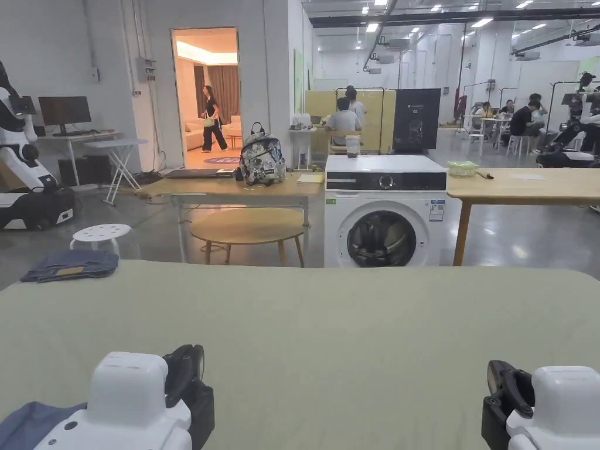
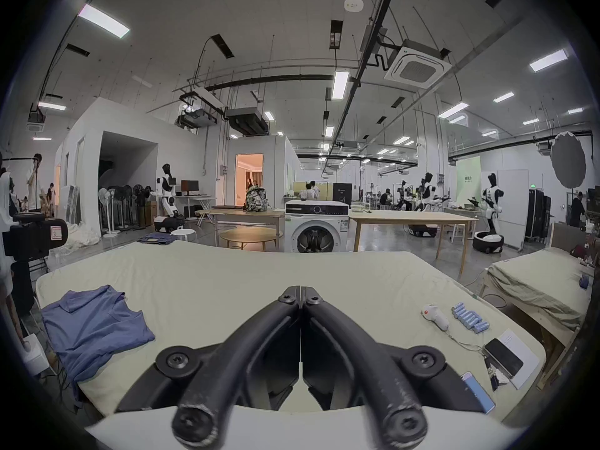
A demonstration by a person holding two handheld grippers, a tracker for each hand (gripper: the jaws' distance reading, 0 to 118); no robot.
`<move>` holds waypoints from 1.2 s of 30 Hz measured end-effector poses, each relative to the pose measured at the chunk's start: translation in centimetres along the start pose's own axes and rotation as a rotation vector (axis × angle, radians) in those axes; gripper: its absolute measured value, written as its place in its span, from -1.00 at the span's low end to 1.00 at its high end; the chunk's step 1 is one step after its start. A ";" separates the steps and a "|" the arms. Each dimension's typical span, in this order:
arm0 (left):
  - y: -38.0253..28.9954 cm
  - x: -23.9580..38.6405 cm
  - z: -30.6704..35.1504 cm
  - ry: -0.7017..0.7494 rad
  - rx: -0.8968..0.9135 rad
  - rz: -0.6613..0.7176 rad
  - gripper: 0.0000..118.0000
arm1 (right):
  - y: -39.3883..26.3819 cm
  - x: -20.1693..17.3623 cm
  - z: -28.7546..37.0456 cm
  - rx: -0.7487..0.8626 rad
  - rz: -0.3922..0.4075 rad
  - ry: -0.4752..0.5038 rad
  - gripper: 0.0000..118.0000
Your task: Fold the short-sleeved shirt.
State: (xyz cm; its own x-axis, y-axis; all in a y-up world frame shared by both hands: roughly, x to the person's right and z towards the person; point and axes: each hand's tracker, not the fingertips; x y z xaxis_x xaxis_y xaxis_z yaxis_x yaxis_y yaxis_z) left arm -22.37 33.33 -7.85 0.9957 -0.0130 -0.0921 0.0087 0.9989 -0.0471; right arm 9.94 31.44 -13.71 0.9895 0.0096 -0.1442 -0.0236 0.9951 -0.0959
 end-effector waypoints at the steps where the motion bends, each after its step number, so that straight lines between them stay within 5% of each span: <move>1: 0.0 0.0 0.0 -0.002 0.001 0.002 -0.97 | 0.0 0.0 0.0 0.000 0.004 0.000 -1.00; 36: 0.1 0.0 -0.3 -0.005 -0.008 -0.010 -0.97 | 0.3 0.1 -0.1 -0.001 0.018 0.008 -1.00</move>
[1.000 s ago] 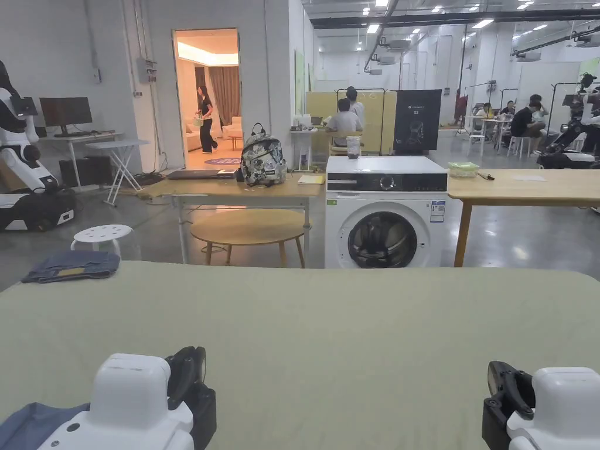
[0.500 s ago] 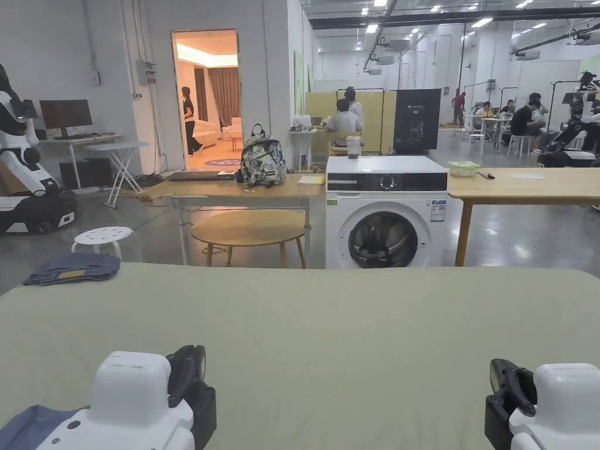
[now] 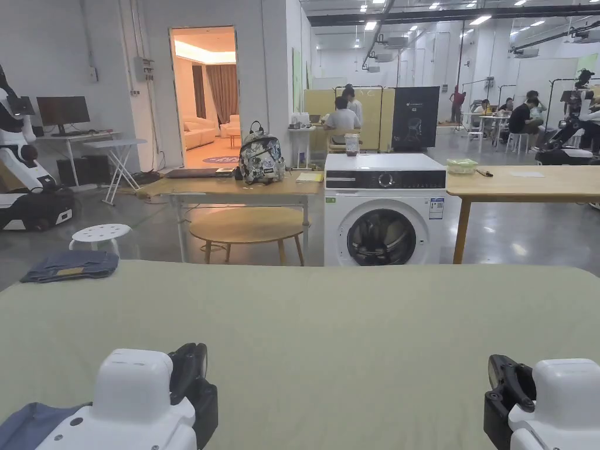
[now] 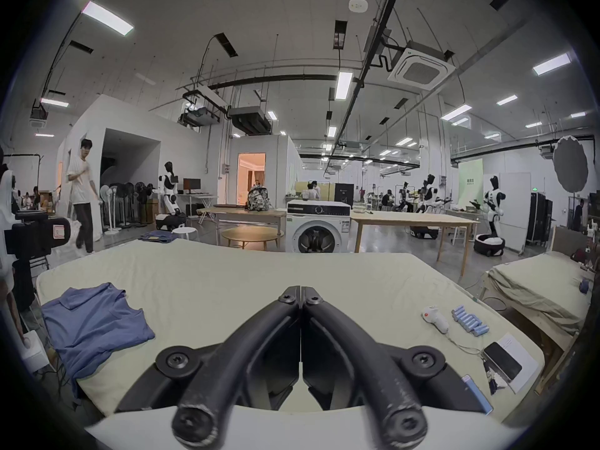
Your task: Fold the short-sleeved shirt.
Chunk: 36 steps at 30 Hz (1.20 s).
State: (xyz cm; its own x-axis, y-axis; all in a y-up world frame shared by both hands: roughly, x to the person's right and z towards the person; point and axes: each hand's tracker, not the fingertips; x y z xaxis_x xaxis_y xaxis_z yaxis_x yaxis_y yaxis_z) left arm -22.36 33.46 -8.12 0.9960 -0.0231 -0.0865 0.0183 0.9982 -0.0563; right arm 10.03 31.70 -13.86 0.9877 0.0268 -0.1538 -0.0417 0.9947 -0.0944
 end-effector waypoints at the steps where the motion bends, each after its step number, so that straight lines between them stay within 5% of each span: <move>1: 0.0 0.0 0.0 0.000 0.000 0.002 -0.97 | -0.1 0.0 0.0 -0.001 -0.002 0.002 -1.00; 36: -0.4 0.0 -0.3 0.005 -0.005 0.013 -0.97 | -0.7 -0.7 -0.3 -0.028 -0.001 0.001 -1.00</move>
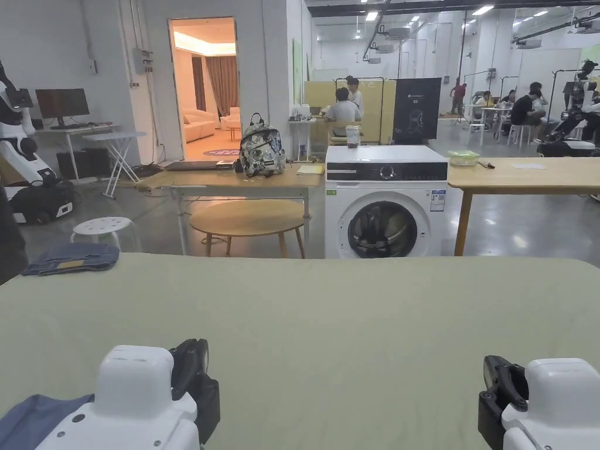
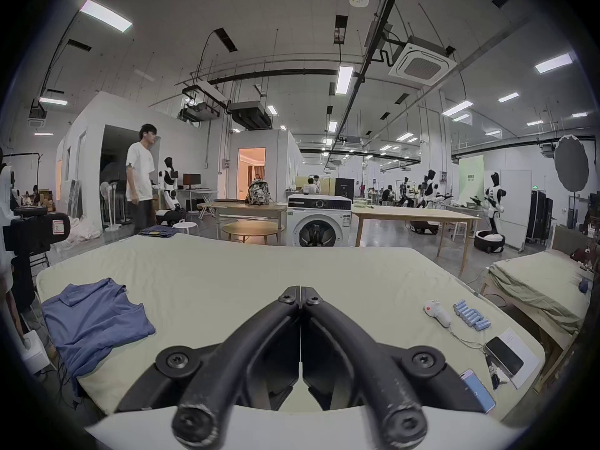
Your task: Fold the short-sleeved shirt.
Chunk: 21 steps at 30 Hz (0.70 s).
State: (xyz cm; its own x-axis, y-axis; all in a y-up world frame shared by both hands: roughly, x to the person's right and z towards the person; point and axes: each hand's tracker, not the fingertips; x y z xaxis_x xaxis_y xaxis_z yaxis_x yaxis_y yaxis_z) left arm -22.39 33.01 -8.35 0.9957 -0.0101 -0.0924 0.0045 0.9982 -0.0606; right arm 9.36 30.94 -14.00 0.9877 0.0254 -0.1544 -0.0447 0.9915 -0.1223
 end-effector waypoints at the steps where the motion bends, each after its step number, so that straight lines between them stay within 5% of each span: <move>1: -0.1 -0.1 -0.1 -0.001 -0.002 0.002 -0.97 | -0.1 -0.1 0.0 -0.001 0.001 0.000 -1.00; 8: -1.4 -3.0 0.7 0.074 -0.049 -0.024 -0.97 | -1.3 -2.4 -1.6 -0.019 -0.007 0.040 -1.00; 14: -3.4 -9.4 1.2 0.210 -0.203 -0.077 -0.95 | -3.1 -6.1 -4.1 -0.087 0.009 0.191 -1.00; 19: -7.1 -17.2 -3.9 0.142 -0.439 -0.161 -0.21 | -5.6 -7.8 -6.6 -0.171 0.014 0.246 -1.00; 21: -9.5 -20.1 -7.6 0.100 -0.568 -0.153 0.37 | -6.4 -7.9 -7.6 -0.215 -0.010 0.261 -1.00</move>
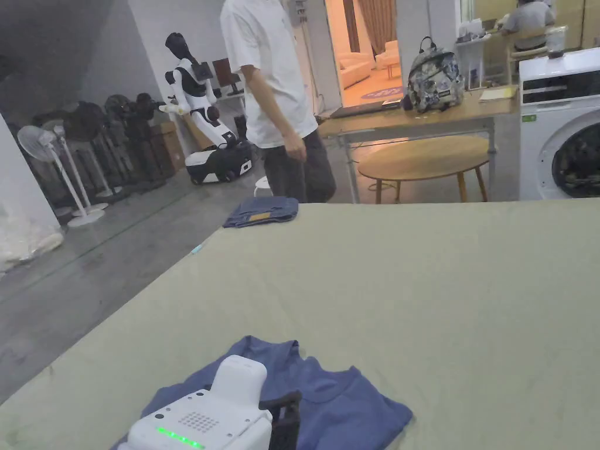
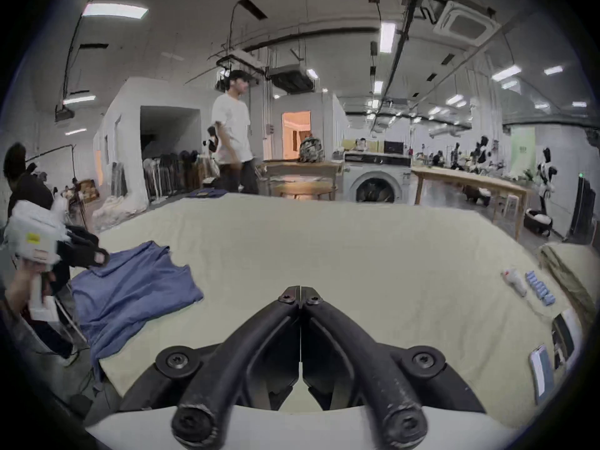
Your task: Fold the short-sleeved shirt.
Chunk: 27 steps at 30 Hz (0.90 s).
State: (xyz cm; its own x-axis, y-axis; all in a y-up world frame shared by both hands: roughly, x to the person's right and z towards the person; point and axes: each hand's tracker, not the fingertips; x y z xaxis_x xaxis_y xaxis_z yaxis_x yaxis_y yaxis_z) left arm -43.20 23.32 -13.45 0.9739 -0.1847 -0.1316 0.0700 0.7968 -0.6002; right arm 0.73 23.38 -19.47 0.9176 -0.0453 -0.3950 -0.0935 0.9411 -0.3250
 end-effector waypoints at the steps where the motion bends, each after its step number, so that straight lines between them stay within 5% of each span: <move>1: -0.4 -1.2 -2.9 -0.021 -0.070 0.035 0.56 | -0.3 0.2 -0.5 -0.011 -0.005 -0.003 -1.00; 8: -5.1 -5.0 -17.0 -0.077 -0.412 0.172 0.65 | -1.7 2.1 -2.6 -0.102 0.013 -0.051 -1.00; 10: -5.0 -4.5 -16.7 -0.080 -0.350 0.211 0.56 | -2.0 2.9 -3.0 -0.124 -0.009 -0.072 -1.00; 15: -3.4 -3.2 -16.1 -0.094 -0.387 0.137 -0.14 | -2.2 3.7 -2.7 -0.120 -0.089 -0.053 -1.00; 17: -3.5 -3.4 -15.7 -0.083 -0.377 0.188 -1.00 | -2.1 3.9 -2.1 -0.110 -0.114 -0.045 -1.00; 24: -0.4 -9.6 -9.7 -0.123 -0.137 0.659 -1.00 | -1.3 5.4 0.9 -0.065 -0.116 -0.049 -1.00; 27: 4.9 -13.2 -4.7 -0.013 -0.021 0.618 -1.00 | -1.0 6.2 2.3 -0.031 -0.115 -0.067 -1.00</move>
State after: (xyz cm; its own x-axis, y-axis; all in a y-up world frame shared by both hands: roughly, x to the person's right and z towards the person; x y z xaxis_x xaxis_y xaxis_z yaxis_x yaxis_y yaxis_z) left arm -56.74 26.94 -18.36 0.8353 0.3148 -0.4508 -0.5126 0.7424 -0.4314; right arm 7.36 22.95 -19.66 0.9465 -0.1286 -0.2961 0.0025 0.9201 -0.3916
